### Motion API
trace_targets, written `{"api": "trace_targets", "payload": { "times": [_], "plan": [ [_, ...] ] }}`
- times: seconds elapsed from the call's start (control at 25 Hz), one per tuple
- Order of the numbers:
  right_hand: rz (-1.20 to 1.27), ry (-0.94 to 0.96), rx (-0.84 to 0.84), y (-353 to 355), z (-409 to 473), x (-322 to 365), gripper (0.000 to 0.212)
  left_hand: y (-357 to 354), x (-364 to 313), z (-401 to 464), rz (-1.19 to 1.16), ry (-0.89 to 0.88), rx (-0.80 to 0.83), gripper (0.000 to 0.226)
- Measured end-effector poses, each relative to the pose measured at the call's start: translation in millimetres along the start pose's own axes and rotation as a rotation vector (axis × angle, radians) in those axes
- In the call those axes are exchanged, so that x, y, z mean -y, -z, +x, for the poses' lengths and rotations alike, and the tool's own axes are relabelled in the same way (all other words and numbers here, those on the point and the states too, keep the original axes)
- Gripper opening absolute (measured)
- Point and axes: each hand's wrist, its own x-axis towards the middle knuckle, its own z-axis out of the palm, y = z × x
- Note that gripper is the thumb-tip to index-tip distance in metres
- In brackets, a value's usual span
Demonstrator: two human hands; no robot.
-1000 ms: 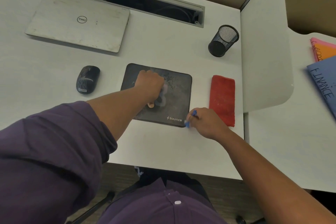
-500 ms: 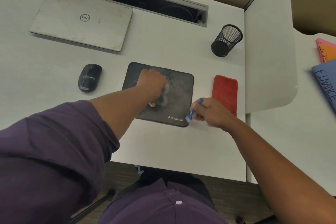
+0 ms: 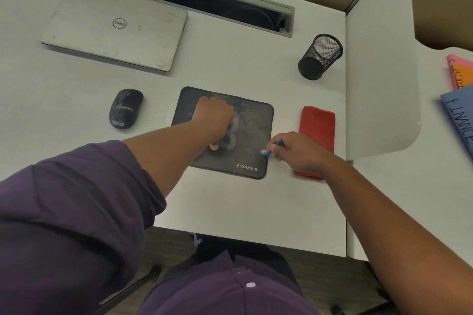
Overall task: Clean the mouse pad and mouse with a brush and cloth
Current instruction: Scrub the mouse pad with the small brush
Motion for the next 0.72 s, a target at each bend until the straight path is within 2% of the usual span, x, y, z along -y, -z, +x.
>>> {"api": "trace_targets", "payload": {
  "times": [0.08, 0.24, 0.36, 0.56, 0.72],
  "plan": [
    [0.048, -0.001, 0.028, 7, -1, 4, 0.019, -1, 1, 0, -0.004, 0.002, -0.002, 0.040],
    [-0.031, 0.108, -0.244, 11, 6, 8, 0.023, -2, 0, 0, 0.006, 0.000, -0.015, 0.045],
    [-0.115, 0.103, -0.294, 8, 14, 7, 0.020, -1, 1, -1, -0.005, 0.009, -0.004, 0.044],
    [-0.165, 0.021, -0.252, 5, 17, 5, 0.008, -1, 3, -2, 0.011, 0.022, 0.004, 0.041],
    [-0.031, -0.080, -0.091, 10, 13, 8, 0.004, 0, 2, -2, 0.008, 0.021, 0.007, 0.042]
  ]
}}
